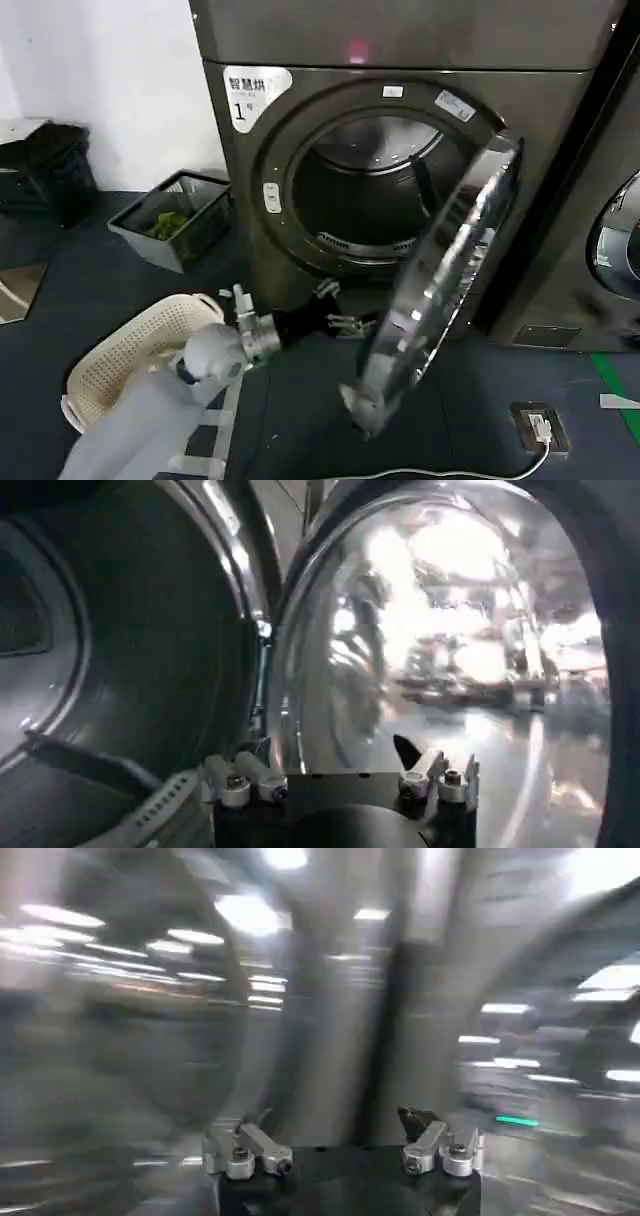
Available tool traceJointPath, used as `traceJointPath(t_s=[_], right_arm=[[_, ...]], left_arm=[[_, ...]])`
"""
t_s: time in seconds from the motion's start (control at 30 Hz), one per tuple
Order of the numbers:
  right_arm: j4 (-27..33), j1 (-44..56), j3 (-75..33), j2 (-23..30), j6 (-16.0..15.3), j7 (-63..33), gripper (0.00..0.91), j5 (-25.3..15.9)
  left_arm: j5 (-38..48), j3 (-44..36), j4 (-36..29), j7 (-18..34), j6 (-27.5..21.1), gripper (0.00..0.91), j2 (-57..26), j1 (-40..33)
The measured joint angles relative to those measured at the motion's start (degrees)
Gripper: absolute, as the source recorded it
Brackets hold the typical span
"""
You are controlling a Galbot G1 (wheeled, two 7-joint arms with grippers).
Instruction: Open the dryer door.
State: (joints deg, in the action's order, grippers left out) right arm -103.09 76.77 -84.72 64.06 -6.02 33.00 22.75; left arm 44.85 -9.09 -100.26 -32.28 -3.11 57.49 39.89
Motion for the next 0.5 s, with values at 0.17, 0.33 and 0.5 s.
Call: traceJointPath(t_s=[0.17,0.33,0.5], right_arm=[[-1.62,1.01,-4.29,0.41,-2.3,-10.57,0.907,-0.14],[-4.14,1.49,-7.87,0.83,-2.01,-17.53,0.907,-0.9],[-4.52,2.53,-11.66,-0.09,-5.04,-22.42,0.907,-0.89]], left_arm=[[-0.07,-2.96,0.7,0.29,0.0,0.907,1.47,-1.76],[0.22,-6.56,1.57,1.58,1.02,0.907,3.42,-4.06],[0.1,-11.38,2.87,2.87,2.19,0.907,5.45,-6.8]])
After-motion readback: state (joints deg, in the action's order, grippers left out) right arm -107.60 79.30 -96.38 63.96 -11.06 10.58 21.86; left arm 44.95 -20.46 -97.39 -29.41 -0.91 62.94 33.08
